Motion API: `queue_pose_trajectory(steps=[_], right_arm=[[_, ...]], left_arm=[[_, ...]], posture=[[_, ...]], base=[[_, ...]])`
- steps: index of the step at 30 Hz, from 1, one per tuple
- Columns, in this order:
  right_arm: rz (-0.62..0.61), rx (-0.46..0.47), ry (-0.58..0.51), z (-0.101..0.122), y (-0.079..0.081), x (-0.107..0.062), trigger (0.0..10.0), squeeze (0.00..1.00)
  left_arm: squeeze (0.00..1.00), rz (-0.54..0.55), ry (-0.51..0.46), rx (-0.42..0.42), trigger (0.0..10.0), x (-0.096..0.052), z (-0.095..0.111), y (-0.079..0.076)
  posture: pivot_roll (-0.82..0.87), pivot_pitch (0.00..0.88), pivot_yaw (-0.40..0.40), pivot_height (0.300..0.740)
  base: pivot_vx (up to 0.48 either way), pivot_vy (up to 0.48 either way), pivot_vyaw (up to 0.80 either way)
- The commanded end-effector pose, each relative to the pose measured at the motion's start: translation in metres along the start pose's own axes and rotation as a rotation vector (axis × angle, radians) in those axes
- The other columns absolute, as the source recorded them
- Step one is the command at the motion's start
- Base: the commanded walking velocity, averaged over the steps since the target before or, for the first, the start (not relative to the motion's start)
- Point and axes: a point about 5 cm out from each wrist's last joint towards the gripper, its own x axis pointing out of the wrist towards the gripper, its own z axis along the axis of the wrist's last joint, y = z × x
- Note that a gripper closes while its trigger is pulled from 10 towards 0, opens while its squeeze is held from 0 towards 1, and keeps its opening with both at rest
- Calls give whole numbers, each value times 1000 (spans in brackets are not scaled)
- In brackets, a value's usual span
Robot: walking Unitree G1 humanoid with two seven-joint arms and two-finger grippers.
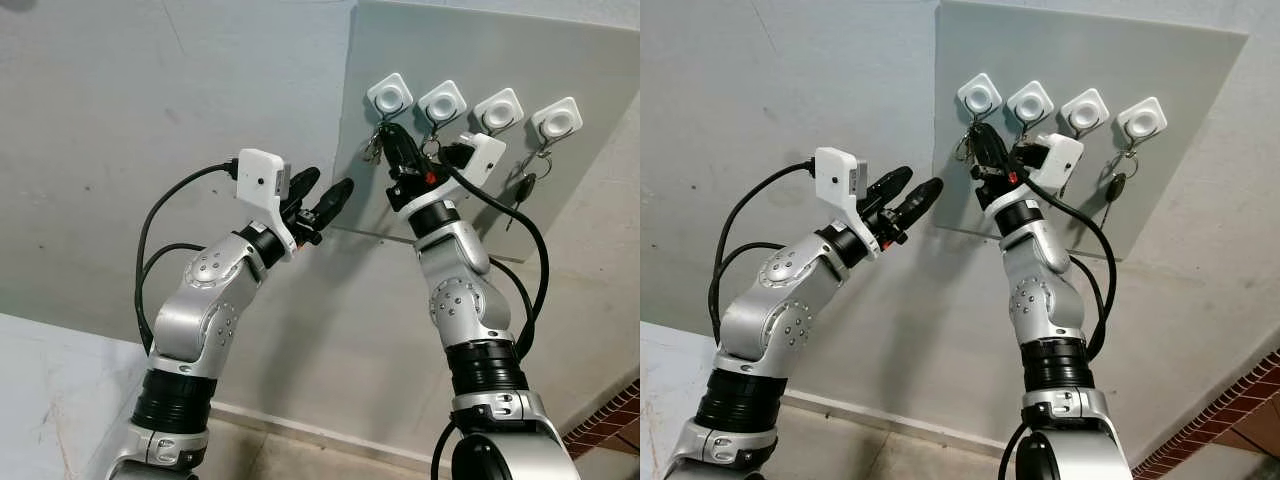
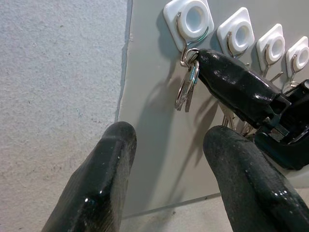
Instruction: Hang keys on a hook
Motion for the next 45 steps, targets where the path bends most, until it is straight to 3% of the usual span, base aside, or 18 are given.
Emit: queue_pose_trajectory(steps=[1,23,24,45], right_arm=[[-7,32,1,0,-1,-2,10000,0],[2,68,4,-9,0,-13,10000,0],[2,68,4,-10,0,-13,10000,1000],[25,48,22,-16,0,-25,10000,1000]], left_arm=[[0,-12,-12,10,10000,1,6,-2],[0,2,-14,14,10000,0,6,-1],[0,3,-14,15,10000,0,6,-1],[0,41,-15,38,10000,-3,-1,-2]], posture=[[50,0,-37,740],[53,0,-36,740],[53,0,-36,740],[53,0,-43,740]], base=[[0,0,0],[0,0,0],[0,0,0],[0,0,0]])
